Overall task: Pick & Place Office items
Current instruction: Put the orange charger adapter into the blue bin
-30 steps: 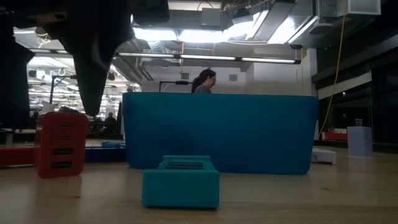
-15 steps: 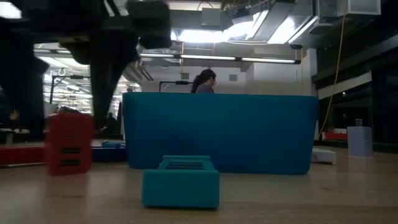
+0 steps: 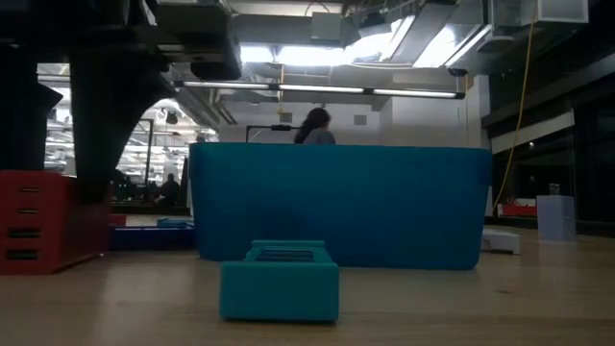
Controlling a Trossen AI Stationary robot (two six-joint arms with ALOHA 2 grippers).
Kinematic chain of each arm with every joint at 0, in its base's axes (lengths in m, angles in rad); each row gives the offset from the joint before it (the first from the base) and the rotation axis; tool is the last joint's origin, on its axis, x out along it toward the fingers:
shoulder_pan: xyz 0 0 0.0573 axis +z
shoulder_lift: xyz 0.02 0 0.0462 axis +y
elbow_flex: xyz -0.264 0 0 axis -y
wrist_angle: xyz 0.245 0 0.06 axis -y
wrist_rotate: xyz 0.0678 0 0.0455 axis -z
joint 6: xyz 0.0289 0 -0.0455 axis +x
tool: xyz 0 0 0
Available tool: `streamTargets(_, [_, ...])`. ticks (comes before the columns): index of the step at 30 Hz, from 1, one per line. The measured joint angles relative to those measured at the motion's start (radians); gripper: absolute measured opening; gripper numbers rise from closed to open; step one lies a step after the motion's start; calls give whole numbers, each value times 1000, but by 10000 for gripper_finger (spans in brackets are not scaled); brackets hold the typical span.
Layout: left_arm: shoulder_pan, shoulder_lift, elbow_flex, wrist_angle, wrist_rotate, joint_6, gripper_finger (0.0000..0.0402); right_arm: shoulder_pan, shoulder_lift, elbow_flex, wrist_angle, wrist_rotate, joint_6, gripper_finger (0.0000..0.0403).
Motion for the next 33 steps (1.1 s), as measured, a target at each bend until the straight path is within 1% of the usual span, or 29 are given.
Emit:
streamTargets(2, [-6, 0, 0, -1, -1, 7, 119, 0, 0, 0, 0, 0, 0, 348])
streamTargets(5, [-26, -9, -1, -1, -12, 16, 117, 0, 0, 0, 7, 0, 1, 348])
streamTargets(9, [-58, -71, -1, -3, -78, 25, 117, 0, 4, 0, 25, 0, 1, 348])
streamTargets(11, [-75, -113, -1, -14, -156, 43, 123, 0, 9, 0, 31, 5, 1, 348])
streamTargets(14, [-95, -194, -1, -29, -334, 110, 125, 0, 19, -1, 33, 24, -5, 348])
streamTargets(16, [-86, -237, 0, -59, -400, 185, 123, 0, 25, -1, 45, 33, -17, 348])
streamTargets(17, [-70, -252, 0, -68, -410, 232, 121, 0, 29, -1, 51, 40, -21, 348])
streamTargets(20, [-1, -289, 0, -93, -409, 366, 122, 0, 37, -1, 61, 52, -26, 348])
streamTargets(23, [87, -301, 0, -68, -412, 529, 125, 0, 38, -1, 61, 88, -37, 348])
streamTargets(25, [153, -301, 0, -20, -404, 647, 125, 0, 37, -1, 65, 107, -41, 348])
streamTargets(29, [270, -282, 0, 121, -334, 910, 125, 0, 35, -1, 70, 139, -58, 348])
streamTargets(33, [358, -267, 0, 141, -248, 1102, 125, 0, 34, -1, 68, 160, -78, 348])
